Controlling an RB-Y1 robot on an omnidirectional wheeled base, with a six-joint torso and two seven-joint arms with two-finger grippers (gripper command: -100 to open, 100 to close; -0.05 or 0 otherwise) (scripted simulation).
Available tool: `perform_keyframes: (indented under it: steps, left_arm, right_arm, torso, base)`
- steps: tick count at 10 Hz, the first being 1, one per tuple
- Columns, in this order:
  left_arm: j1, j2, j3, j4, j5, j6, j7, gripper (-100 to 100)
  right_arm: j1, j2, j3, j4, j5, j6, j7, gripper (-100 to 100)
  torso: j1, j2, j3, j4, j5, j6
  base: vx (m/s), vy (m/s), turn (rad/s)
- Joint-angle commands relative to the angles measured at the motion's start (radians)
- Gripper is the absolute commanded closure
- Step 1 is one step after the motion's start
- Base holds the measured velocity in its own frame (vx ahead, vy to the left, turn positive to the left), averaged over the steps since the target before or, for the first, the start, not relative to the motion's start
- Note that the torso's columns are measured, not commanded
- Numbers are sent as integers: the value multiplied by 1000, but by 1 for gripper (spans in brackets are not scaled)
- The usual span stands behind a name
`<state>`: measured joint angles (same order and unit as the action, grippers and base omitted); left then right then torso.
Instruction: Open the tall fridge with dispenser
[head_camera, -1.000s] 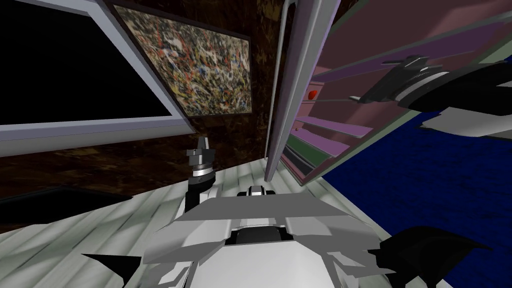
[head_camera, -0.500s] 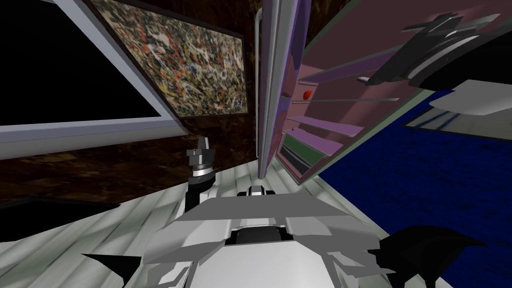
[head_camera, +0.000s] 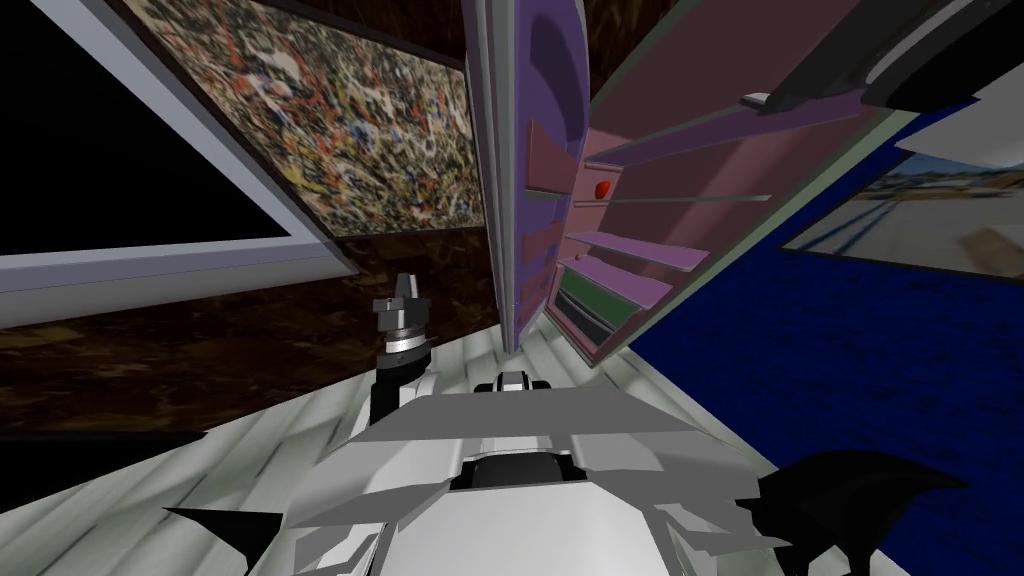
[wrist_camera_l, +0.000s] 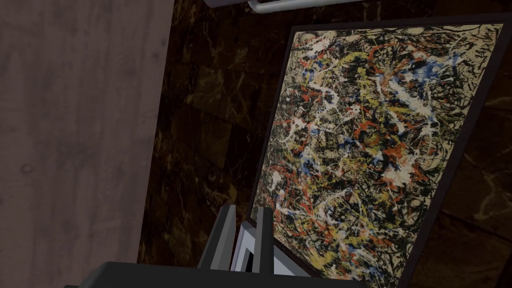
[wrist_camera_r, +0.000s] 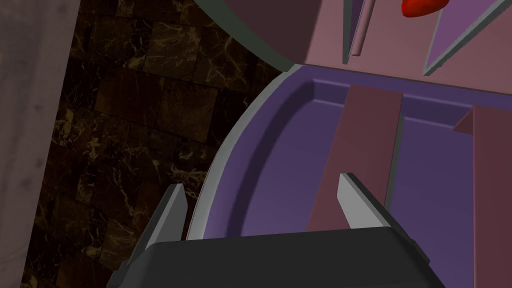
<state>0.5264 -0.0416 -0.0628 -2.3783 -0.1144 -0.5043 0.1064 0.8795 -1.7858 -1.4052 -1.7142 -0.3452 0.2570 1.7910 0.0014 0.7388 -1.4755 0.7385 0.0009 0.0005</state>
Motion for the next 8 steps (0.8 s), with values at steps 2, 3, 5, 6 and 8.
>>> perform_keyframes:
  steps: [2,3,5,6,8]
  left_arm:
    - [0,0,0,0,0,0,0,0]
    - [0,0,0,0,0,0,0,0]
    - [0,0,0,0,0,0,0,0]
    - [0,0,0,0,0,0,0,0]
    - [0,0,0,0,0,0,0,0]
  right_arm:
    - [-54,-63,-21,36,-18,54,24,-100]
    - [-78,-100,-50,60,-43,92,49,-100]
    - [-101,-152,-78,85,-76,129,78,-100]
    - [-101,-157,-78,85,-84,129,86,-100]
    - [-124,-205,-105,111,-120,166,117,-100]
  torso:
    - [-3,-2,-1,-1,-1,0]
    - [-2,-1,-1,-1,-1,-1]
    - [-1,0,0,-1,-1,-1]
    - [-1,0,0,0,-1,0]
    - [-2,-1,-1,0,-1,0]
  base:
    - [44,-55,-105]
    - [30,-59,-152]
    - [30,-48,-100]
    - [34,-42,-74]
    - [37,-45,-111]
